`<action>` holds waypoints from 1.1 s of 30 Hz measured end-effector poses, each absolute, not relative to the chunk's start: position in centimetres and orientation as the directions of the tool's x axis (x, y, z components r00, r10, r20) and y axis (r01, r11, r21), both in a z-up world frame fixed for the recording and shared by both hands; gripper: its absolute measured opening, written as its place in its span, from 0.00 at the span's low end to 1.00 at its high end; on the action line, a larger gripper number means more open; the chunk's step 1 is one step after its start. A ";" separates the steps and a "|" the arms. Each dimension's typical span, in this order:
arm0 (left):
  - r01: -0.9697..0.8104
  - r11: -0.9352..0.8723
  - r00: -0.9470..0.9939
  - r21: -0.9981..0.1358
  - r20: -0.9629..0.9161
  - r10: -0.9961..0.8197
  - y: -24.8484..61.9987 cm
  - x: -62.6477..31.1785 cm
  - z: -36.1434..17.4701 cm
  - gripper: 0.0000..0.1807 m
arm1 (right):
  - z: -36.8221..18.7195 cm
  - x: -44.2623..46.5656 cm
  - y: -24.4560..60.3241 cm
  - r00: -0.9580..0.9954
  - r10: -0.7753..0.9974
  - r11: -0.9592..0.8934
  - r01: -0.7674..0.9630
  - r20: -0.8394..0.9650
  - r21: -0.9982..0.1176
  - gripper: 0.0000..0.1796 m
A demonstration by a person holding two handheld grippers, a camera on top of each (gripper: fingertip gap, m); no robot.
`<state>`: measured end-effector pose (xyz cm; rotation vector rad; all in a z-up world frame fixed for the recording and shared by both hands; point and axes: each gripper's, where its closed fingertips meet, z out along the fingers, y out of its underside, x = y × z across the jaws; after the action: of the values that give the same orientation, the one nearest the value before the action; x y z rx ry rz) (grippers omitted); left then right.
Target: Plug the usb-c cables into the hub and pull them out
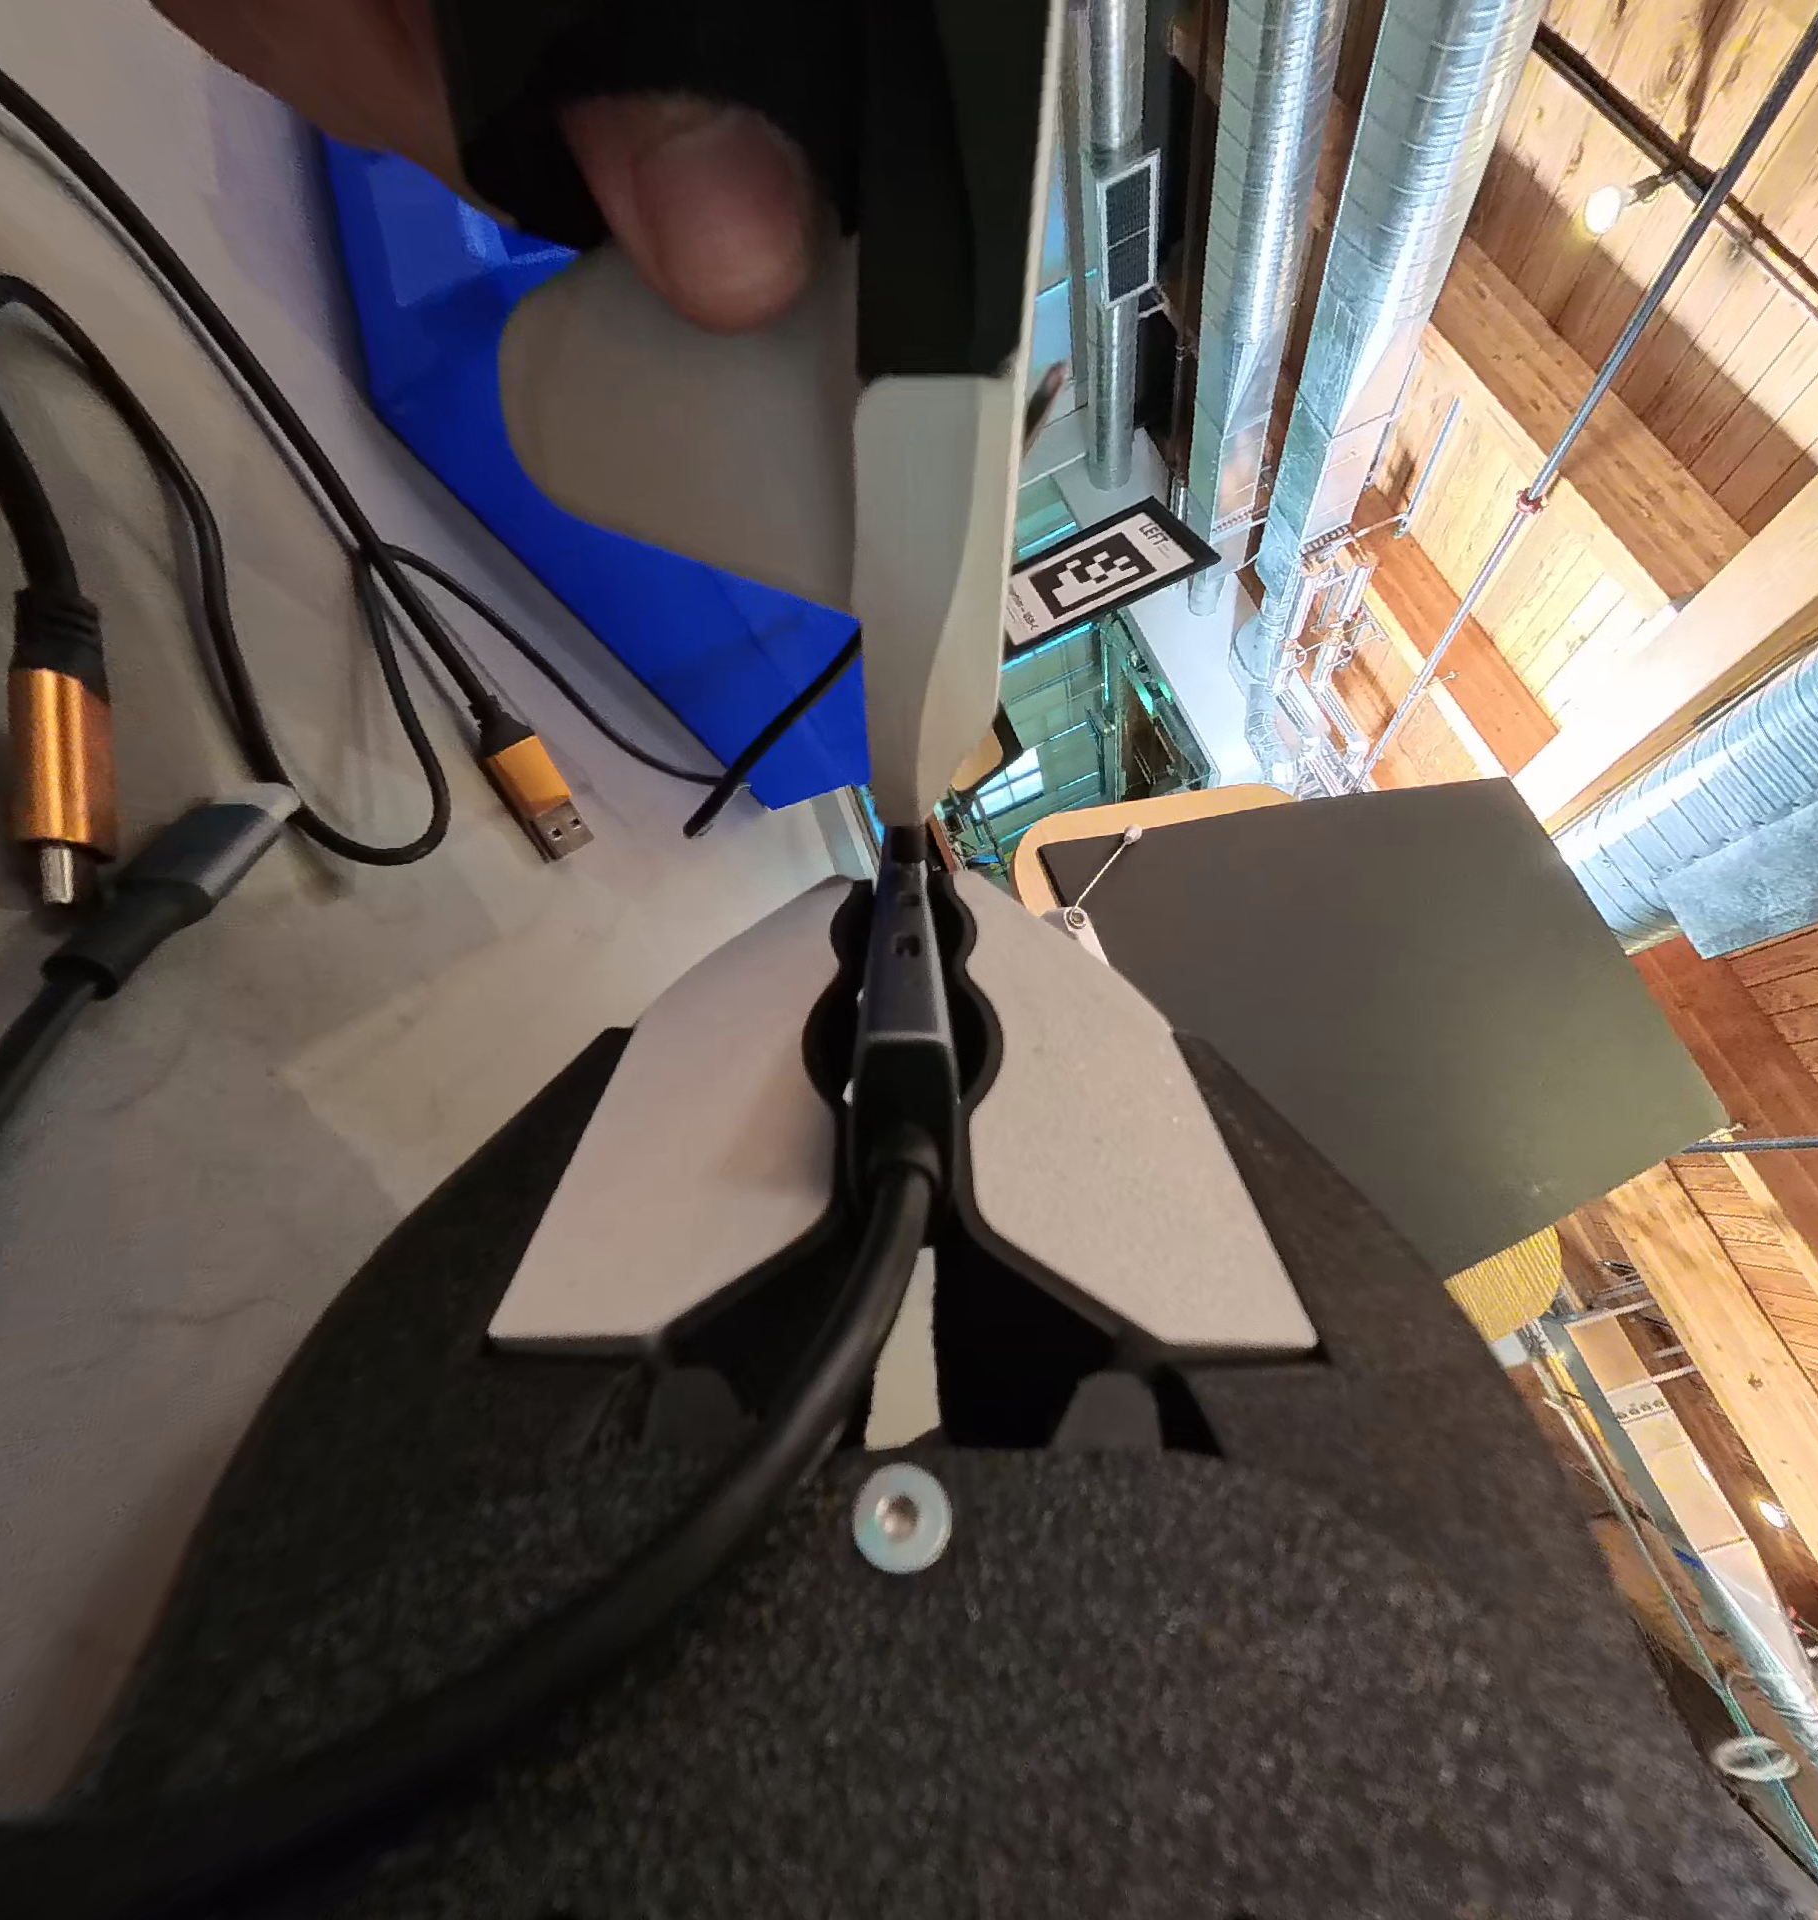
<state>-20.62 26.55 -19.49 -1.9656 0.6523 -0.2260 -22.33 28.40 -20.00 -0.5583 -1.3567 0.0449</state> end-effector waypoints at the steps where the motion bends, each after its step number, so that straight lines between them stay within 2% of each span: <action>1: -0.350 -0.349 0.835 -0.869 -0.120 -0.537 26.5 -20.7 -19.5 0.05 | -20.0 -22.3 28.4 0.232 0.346 0.870 0.285 0.909 -0.403 0.07; 3: -0.351 -0.348 0.835 -0.869 -0.123 -0.536 26.4 -20.6 -19.4 0.05 | -20.0 -22.3 28.4 0.235 0.346 0.870 0.283 0.908 -0.404 0.07; 4: -0.347 -0.341 0.838 -0.874 -0.125 -0.531 26.3 -20.6 -19.1 0.05 | -20.2 -21.9 29.4 0.235 0.347 0.847 0.338 0.908 -0.411 0.07; 5: -0.294 -0.269 0.847 -0.917 -0.120 -0.518 26.0 -21.2 -17.0 0.05 | -21.0 -20.6 32.4 0.241 0.363 0.756 0.487 0.900 -0.436 0.06; 6: -0.245 -0.250 0.861 -0.937 -0.092 -0.500 25.4 -22.5 -15.1 0.05 | -20.7 -19.4 34.7 0.292 0.410 0.692 0.518 0.864 -0.503 0.07; 7: -0.232 -0.237 0.872 -0.943 -0.095 -0.479 24.8 -24.1 -13.7 0.05 | -19.0 -18.5 34.9 0.374 0.439 0.693 0.437 0.817 -0.573 0.06; 8: -0.244 -0.227 0.886 -0.943 -0.121 -0.448 24.5 -25.6 -13.1 0.05 | -18.5 -18.6 33.7 0.373 0.430 0.734 0.387 0.822 -0.559 0.06; 9: -0.225 -0.214 0.893 -0.951 -0.114 -0.435 24.4 -26.0 -13.1 0.05 | -19.8 -19.6 32.8 0.295 0.364 0.773 0.433 0.883 -0.463 0.06; 10: -0.199 -0.241 0.890 -0.950 -0.072 -0.450 24.5 -25.5 -14.1 0.05 | -20.7 -20.4 32.1 0.234 0.315 0.799 0.457 0.920 -0.390 0.06; 13: -0.222 -0.384 0.872 -0.896 -0.007 -0.489 25.4 -22.9 -18.9 0.05 | -20.0 -19.7 33.1 0.291 0.391 0.752 0.446 0.873 -0.485 0.06; 19: -0.204 -0.649 0.884 -0.733 0.146 -0.443 26.1 -21.2 -25.1 0.06 | -20.0 -19.2 33.8 0.316 0.413 0.720 0.460 0.854 -0.519 0.06; 23: -0.142 -0.744 0.873 -0.653 0.272 -0.406 24.4 -21.8 -25.0 0.23 | -20.1 -19.3 34.0 0.314 0.426 0.708 0.469 0.848 -0.529 0.06; 26: -0.229 -0.861 0.883 -0.455 0.276 -0.380 20.8 -23.8 -26.1 0.38 | -19.4 -19.4 34.8 0.320 0.494 0.650 0.482 0.808 -0.588 0.06; 27: -0.253 -0.868 0.893 -0.427 0.241 -0.379 20.0 -24.7 -26.1 0.37 | -18.3 -19.3 35.2 0.318 0.483 0.639 0.509 0.816 -0.577 0.06; 29: -0.251 -0.849 0.918 -0.465 0.164 -0.361 19.3 -26.4 -25.3 0.37 | -14.4 -18.7 36.0 0.343 0.449 0.624 0.540 0.825 -0.564 0.06; 33: -0.160 -0.740 0.925 -0.654 0.162 -0.343 18.9 -27.0 -22.6 0.33 | -1.7 -12.5 40.9 0.492 0.181 0.603 0.629 0.852 -0.491 0.06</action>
<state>-26.98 18.89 -22.59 -2.4083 0.3554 -0.3582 -12.48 40.89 -1.67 -0.9161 -1.0509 -0.3237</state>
